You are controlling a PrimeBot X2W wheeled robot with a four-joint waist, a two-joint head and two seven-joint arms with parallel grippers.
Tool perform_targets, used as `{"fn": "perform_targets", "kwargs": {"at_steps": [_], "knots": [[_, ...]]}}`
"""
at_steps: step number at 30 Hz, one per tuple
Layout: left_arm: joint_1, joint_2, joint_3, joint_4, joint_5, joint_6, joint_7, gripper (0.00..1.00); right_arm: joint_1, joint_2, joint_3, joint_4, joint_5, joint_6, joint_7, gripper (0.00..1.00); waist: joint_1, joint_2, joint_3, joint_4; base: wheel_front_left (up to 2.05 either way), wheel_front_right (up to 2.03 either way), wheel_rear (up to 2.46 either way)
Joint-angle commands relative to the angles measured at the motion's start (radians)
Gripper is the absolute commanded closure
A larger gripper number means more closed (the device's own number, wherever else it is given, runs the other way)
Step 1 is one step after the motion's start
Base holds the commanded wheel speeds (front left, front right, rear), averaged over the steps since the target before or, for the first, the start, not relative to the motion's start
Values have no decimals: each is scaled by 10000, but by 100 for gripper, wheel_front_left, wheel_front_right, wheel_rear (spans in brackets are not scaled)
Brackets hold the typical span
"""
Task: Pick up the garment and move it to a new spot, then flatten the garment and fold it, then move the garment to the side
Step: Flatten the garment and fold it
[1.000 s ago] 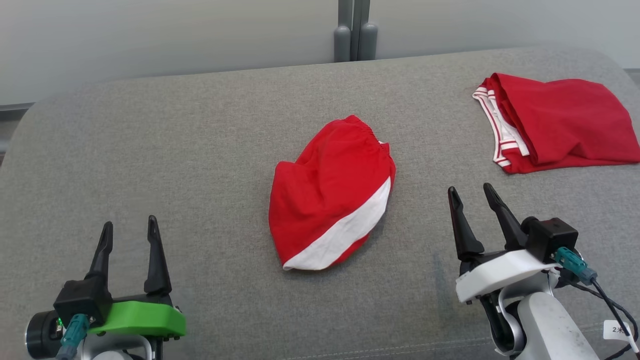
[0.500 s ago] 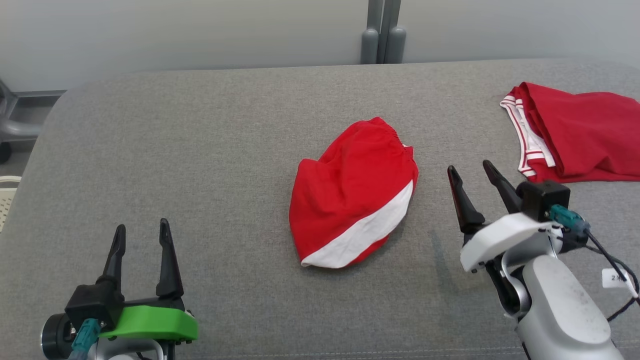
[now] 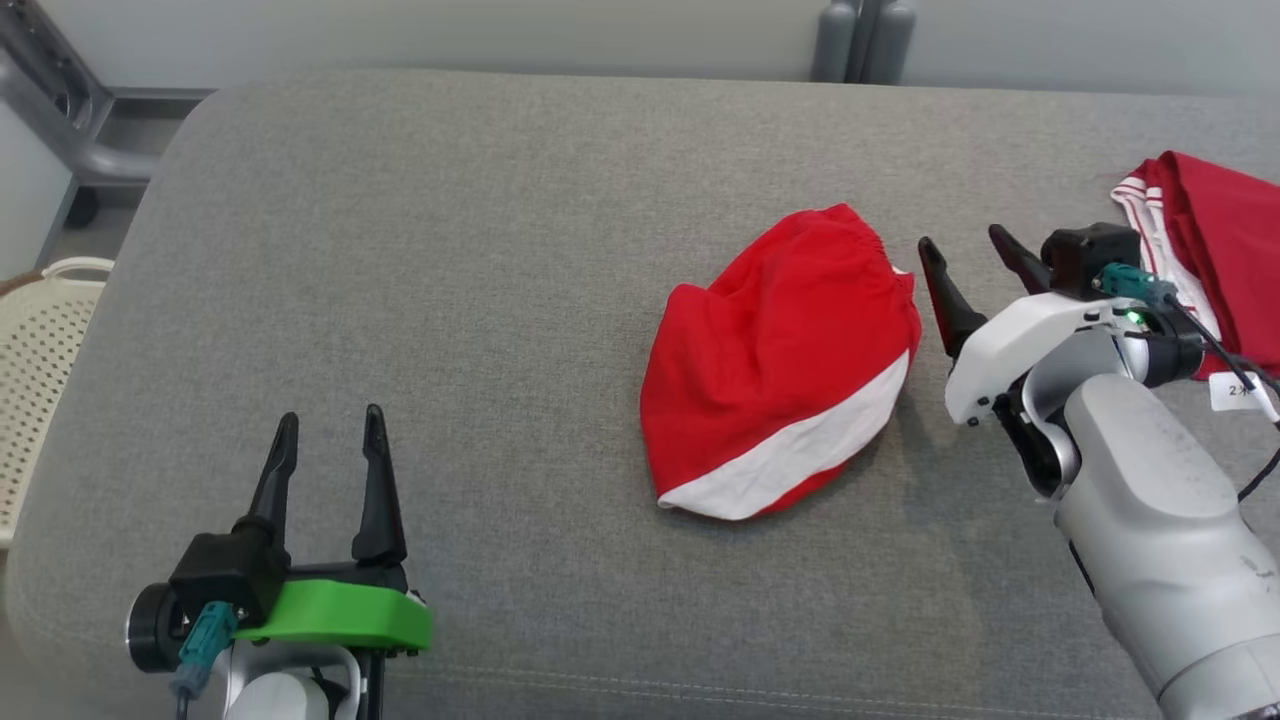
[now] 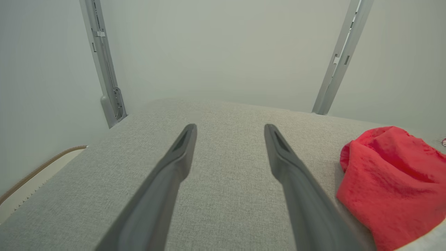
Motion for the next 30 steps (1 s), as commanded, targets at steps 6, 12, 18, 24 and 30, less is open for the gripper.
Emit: {"fn": "perform_targets", "kwargs": {"at_steps": [6,12,18,24,30], "knots": [[-383,-284,83,184,233,-291,-25,0,-915,-216,580,1305,554,-4,177,0,0,-1,726,904,0,0,0],[-562,-523,241,332,390,-535,-26,0,-1440,-452,1043,2442,1089,-5,352,0,0,-1,987,1316,0,0,0],[-605,-707,388,389,516,-664,-25,0,-1675,-469,1473,2990,1672,-5,301,47,0,-1,1101,1491,0,0,0],[-615,-798,577,444,610,-767,-26,0,-1757,-518,2068,2913,2041,-5,-280,100,0,-1,1064,1358,0,0,0],[-495,-830,704,547,681,-851,-25,0,-1513,-551,2469,2561,2568,-5,-851,100,0,-1,787,1034,0,0,0]]}}
